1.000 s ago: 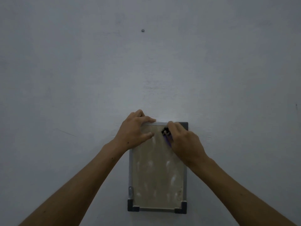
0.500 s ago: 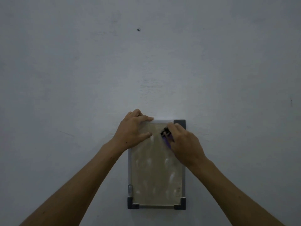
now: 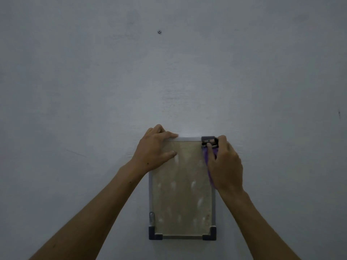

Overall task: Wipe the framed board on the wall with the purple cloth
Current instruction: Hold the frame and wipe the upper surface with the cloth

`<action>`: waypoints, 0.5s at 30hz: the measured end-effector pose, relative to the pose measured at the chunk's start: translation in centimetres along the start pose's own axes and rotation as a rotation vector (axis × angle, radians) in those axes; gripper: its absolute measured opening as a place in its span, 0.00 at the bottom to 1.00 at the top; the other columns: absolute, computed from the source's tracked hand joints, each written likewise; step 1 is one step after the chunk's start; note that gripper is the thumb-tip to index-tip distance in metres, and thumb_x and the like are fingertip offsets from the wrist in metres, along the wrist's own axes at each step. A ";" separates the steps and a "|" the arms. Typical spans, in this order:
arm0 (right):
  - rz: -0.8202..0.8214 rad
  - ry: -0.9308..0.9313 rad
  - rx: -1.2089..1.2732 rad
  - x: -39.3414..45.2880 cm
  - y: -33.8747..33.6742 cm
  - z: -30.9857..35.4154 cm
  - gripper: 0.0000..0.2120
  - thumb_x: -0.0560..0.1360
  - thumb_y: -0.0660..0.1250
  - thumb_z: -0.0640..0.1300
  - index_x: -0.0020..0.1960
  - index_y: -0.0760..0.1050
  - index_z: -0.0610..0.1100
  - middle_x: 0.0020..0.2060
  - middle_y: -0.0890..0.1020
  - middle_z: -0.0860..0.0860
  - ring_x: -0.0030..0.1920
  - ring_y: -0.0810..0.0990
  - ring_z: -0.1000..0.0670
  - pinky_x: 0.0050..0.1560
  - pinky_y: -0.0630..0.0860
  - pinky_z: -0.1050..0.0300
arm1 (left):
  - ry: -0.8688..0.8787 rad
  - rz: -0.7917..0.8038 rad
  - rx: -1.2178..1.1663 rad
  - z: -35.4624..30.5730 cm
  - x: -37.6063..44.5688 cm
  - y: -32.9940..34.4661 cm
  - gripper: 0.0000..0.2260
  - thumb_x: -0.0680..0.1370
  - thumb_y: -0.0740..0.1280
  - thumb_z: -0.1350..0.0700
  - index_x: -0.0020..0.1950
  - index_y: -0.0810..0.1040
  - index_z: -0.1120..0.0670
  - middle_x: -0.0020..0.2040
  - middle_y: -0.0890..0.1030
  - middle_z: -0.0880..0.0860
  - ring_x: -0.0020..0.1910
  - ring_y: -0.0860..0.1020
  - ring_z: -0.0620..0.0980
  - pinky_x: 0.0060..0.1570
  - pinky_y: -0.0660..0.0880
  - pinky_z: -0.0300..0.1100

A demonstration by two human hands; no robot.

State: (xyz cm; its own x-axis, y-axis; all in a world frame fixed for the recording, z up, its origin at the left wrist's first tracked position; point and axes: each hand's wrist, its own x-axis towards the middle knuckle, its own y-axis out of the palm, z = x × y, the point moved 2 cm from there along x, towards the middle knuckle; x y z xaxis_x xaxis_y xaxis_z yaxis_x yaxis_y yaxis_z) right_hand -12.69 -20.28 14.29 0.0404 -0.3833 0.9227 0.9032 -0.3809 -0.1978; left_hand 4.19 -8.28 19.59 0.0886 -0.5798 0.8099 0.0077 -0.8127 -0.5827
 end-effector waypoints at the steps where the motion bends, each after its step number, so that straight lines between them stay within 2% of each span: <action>1: 0.007 0.024 0.000 -0.3 0.5 0.5 0.10 0.83 0.62 0.45 0.60 0.70 0.40 0.47 0.80 0.43 0.40 0.81 0.41 0.35 0.80 0.48 | -0.004 -0.008 0.008 0.0 0.0 0.1 0.23 0.73 0.74 0.46 0.67 0.78 0.47 0.51 0.71 0.48 0.52 0.69 0.45 0.49 0.65 0.35; 3: 0.048 -0.037 -0.020 -0.7 1.5 1.8 0.11 0.83 0.62 0.45 0.62 0.71 0.40 0.49 0.80 0.43 0.40 0.82 0.42 0.36 0.82 0.46 | -0.002 -0.018 0.012 0.0 0.0 0.2 0.23 0.73 0.74 0.46 0.67 0.78 0.46 0.50 0.70 0.47 0.51 0.68 0.45 0.47 0.64 0.34; 5: 0.063 -0.131 -0.034 -0.5 1.8 2.5 0.11 0.83 0.62 0.46 0.60 0.72 0.40 0.47 0.80 0.44 0.39 0.82 0.44 0.35 0.82 0.49 | 0.016 -0.015 0.018 0.2 0.0 0.2 0.23 0.73 0.74 0.45 0.67 0.77 0.46 0.50 0.69 0.46 0.50 0.68 0.44 0.46 0.63 0.32; 9: -0.055 0.024 0.016 0.2 0.6 0.1 0.09 0.82 0.63 0.48 0.55 0.70 0.42 0.44 0.80 0.45 0.36 0.80 0.45 0.31 0.76 0.54 | 0.019 -0.011 0.017 0.3 0.0 0.2 0.23 0.73 0.74 0.45 0.68 0.77 0.46 0.50 0.70 0.47 0.51 0.68 0.44 0.49 0.64 0.35; 11: -0.008 -0.002 -0.012 -0.7 1.1 0.9 0.09 0.83 0.61 0.47 0.58 0.70 0.41 0.46 0.80 0.44 0.37 0.81 0.43 0.33 0.79 0.50 | 0.011 -0.023 0.017 0.2 0.1 0.3 0.23 0.73 0.74 0.46 0.67 0.77 0.46 0.50 0.70 0.47 0.51 0.68 0.45 0.49 0.64 0.36; 14: 0.116 -0.178 -0.065 -1.7 2.0 2.2 0.12 0.84 0.60 0.47 0.62 0.72 0.39 0.49 0.80 0.44 0.37 0.82 0.45 0.34 0.81 0.49 | 0.012 -0.027 0.022 0.2 0.0 0.3 0.23 0.73 0.74 0.46 0.67 0.77 0.46 0.50 0.69 0.47 0.51 0.67 0.45 0.48 0.64 0.36; 15: 0.105 -0.158 -0.080 -1.2 1.8 1.8 0.12 0.84 0.60 0.47 0.62 0.72 0.40 0.50 0.80 0.44 0.38 0.82 0.44 0.35 0.81 0.48 | 0.013 -0.025 0.022 0.2 -0.1 0.3 0.23 0.73 0.74 0.46 0.67 0.77 0.46 0.50 0.69 0.47 0.51 0.67 0.45 0.49 0.64 0.36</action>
State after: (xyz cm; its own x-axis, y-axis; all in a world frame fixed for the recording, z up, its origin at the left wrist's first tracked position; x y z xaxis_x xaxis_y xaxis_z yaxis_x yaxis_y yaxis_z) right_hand -10.37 -18.94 13.39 0.2048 -0.2901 0.9348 0.8540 -0.4138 -0.3155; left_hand 4.41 -8.45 19.37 0.0753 -0.5600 0.8250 0.0318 -0.8256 -0.5633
